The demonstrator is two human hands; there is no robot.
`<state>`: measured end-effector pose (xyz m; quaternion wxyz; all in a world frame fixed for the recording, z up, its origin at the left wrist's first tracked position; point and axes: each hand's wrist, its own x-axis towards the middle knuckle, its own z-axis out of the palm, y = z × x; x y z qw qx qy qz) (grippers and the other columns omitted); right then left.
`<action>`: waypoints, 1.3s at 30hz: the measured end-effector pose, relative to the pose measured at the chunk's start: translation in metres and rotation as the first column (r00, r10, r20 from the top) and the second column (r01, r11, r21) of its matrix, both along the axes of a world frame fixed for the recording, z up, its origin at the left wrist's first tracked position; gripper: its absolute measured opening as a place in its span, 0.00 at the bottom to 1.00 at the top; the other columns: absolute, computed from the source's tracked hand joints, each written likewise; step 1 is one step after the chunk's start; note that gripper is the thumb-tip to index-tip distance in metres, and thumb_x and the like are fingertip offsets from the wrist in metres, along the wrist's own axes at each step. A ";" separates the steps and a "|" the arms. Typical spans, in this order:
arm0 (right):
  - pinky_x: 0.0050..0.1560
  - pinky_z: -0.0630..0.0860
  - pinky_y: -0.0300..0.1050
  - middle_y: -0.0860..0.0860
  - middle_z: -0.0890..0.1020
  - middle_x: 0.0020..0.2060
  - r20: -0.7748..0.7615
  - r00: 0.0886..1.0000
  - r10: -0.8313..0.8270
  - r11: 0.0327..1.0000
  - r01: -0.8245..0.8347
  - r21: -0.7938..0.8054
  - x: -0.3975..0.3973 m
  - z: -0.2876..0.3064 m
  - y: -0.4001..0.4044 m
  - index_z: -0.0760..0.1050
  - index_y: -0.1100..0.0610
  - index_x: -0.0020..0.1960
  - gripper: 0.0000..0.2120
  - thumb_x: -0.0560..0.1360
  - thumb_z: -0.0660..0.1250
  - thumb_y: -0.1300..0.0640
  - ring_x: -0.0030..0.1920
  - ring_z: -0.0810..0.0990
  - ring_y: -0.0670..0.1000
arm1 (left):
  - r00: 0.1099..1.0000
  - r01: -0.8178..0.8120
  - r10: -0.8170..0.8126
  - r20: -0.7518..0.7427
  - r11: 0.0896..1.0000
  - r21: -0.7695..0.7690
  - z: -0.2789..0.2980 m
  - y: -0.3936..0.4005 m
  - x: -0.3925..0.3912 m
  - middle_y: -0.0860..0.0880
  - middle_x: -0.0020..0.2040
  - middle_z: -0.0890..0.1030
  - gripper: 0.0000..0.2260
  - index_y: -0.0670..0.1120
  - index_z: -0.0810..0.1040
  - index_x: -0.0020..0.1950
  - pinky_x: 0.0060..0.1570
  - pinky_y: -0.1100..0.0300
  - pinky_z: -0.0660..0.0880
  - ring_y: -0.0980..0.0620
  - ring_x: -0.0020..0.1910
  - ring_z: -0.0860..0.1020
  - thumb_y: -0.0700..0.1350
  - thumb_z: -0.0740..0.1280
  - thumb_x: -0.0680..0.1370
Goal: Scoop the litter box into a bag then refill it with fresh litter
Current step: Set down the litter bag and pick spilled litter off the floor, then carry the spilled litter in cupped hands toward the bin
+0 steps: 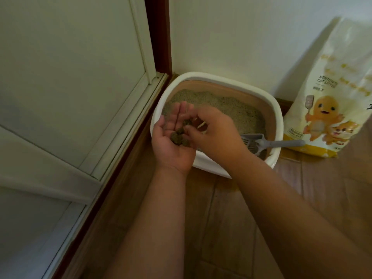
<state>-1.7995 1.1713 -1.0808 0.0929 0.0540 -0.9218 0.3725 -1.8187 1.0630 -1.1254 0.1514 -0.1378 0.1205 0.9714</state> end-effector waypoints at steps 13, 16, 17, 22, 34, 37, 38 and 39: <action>0.49 0.80 0.35 0.53 0.86 0.52 0.235 0.948 -0.213 0.379 0.302 -0.875 0.018 0.000 0.012 0.82 0.61 0.60 0.11 0.80 0.66 0.65 0.53 0.85 0.45 | 0.998 -0.052 0.051 0.038 0.998 0.047 0.013 0.045 0.012 0.39 0.64 0.82 0.18 0.38 0.81 0.62 0.73 0.47 0.70 0.43 0.65 0.80 0.47 0.58 0.84; 0.53 0.81 0.39 0.56 0.86 0.54 0.276 0.938 -0.210 0.049 0.292 -0.955 0.021 0.004 0.012 0.80 0.64 0.62 0.12 0.81 0.64 0.65 0.56 0.85 0.50 | 0.997 -0.069 0.067 0.048 0.997 0.037 0.024 0.052 0.016 0.39 0.64 0.82 0.18 0.38 0.81 0.63 0.72 0.48 0.71 0.43 0.65 0.81 0.48 0.58 0.84; 0.56 0.81 0.41 0.57 0.86 0.55 0.279 0.938 -0.207 -0.010 0.283 -0.959 0.022 0.007 0.012 0.79 0.65 0.63 0.12 0.82 0.64 0.64 0.57 0.85 0.51 | 0.996 -0.075 0.074 0.051 0.997 0.021 0.028 0.054 0.017 0.39 0.64 0.82 0.18 0.38 0.81 0.63 0.72 0.49 0.71 0.43 0.64 0.81 0.48 0.57 0.84; 0.66 0.77 0.50 0.59 0.85 0.57 0.280 0.939 -0.197 -0.231 0.233 -0.945 0.022 0.036 0.016 0.78 0.65 0.64 0.15 0.82 0.63 0.58 0.60 0.84 0.54 | 0.994 -0.088 0.090 0.057 0.995 -0.041 0.061 0.065 0.018 0.40 0.61 0.83 0.18 0.38 0.81 0.62 0.68 0.52 0.75 0.45 0.62 0.82 0.48 0.57 0.84; 0.69 0.75 0.51 0.58 0.85 0.57 0.281 0.896 -0.344 -0.292 0.183 -0.939 0.029 0.239 0.074 0.79 0.65 0.64 0.15 0.82 0.63 0.59 0.61 0.83 0.55 | 0.997 0.071 -0.071 0.008 0.997 -0.041 0.266 0.125 0.018 0.40 0.63 0.83 0.22 0.38 0.80 0.66 0.72 0.50 0.71 0.44 0.64 0.81 0.52 0.56 0.85; 0.70 0.75 0.53 0.59 0.84 0.58 0.280 0.896 -0.345 -0.293 0.181 -0.939 0.035 0.329 0.082 0.79 0.65 0.64 0.15 0.81 0.63 0.59 0.61 0.83 0.55 | 0.997 0.078 -0.078 0.022 0.997 -0.022 0.354 0.131 0.020 0.40 0.63 0.83 0.20 0.38 0.80 0.65 0.70 0.51 0.73 0.45 0.64 0.81 0.49 0.56 0.84; 0.70 0.74 0.53 0.59 0.84 0.59 0.277 0.897 -0.345 -0.295 0.177 -0.939 0.036 0.362 0.083 0.79 0.65 0.64 0.15 0.81 0.63 0.59 0.61 0.83 0.55 | 0.996 0.082 -0.082 0.025 0.997 -0.015 0.387 0.133 0.022 0.40 0.63 0.83 0.19 0.38 0.80 0.64 0.69 0.52 0.73 0.45 0.64 0.81 0.48 0.56 0.84; 0.70 0.74 0.53 0.59 0.84 0.59 0.278 0.898 -0.342 -0.298 0.176 -0.938 0.038 0.396 0.085 0.79 0.65 0.64 0.15 0.81 0.63 0.59 0.61 0.83 0.55 | 0.996 0.089 -0.088 0.024 0.996 -0.010 0.421 0.134 0.024 0.40 0.63 0.83 0.19 0.38 0.81 0.63 0.69 0.52 0.73 0.45 0.63 0.81 0.47 0.56 0.84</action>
